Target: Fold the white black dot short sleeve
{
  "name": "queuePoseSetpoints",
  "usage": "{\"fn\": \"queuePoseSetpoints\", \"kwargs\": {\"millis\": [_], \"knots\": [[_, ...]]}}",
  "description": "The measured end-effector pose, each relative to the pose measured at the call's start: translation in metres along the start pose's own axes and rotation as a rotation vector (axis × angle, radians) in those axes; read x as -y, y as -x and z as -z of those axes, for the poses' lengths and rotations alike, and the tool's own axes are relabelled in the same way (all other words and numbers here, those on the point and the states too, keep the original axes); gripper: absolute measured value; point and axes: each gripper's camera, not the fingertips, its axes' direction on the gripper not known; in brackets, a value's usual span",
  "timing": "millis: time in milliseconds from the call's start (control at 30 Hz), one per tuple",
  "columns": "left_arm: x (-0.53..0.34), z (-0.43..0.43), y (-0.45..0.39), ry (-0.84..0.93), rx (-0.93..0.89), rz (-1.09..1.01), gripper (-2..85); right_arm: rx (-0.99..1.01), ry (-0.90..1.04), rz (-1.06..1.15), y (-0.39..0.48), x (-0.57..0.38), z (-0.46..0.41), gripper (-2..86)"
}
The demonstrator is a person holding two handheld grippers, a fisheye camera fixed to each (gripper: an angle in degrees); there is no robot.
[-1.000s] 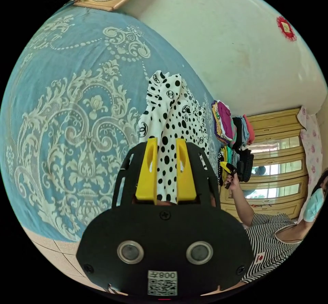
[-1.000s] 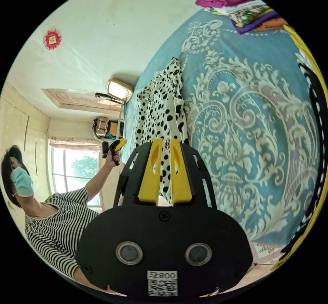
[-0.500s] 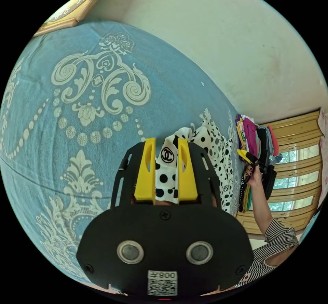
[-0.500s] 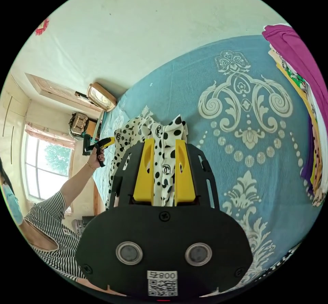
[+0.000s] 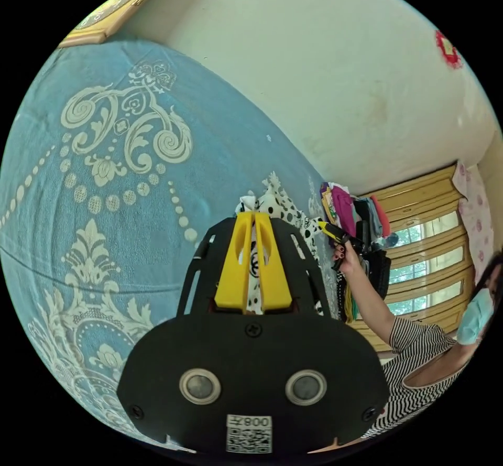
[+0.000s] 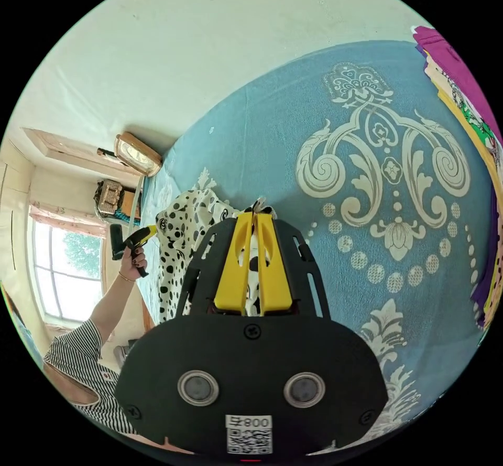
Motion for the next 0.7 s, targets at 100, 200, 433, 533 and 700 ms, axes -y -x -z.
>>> {"fn": "queuePoseSetpoints", "kwargs": {"millis": [100,200,433,533,700], "knots": [[-0.043,0.033,-0.014,-0.054,-0.032,-0.082,0.5,0.088,-0.098,0.146,0.020,-0.039,0.042,1.5],[-0.083,0.039,0.011,-0.002,0.014,-0.002,0.4,0.043,-0.122,0.108,0.001,-0.087,0.057,1.2],[-0.113,0.080,0.034,-0.143,-0.054,0.083,0.4,0.118,-0.143,-0.031,-0.039,-0.118,0.068,1.0],[-0.115,0.087,0.036,-0.145,-0.060,0.078,0.4,0.127,-0.203,0.010,-0.030,-0.129,0.087,1.0],[-0.106,0.100,0.044,-0.207,-0.130,0.081,0.4,0.218,-0.204,0.005,-0.036,-0.121,0.098,1.0]]}}
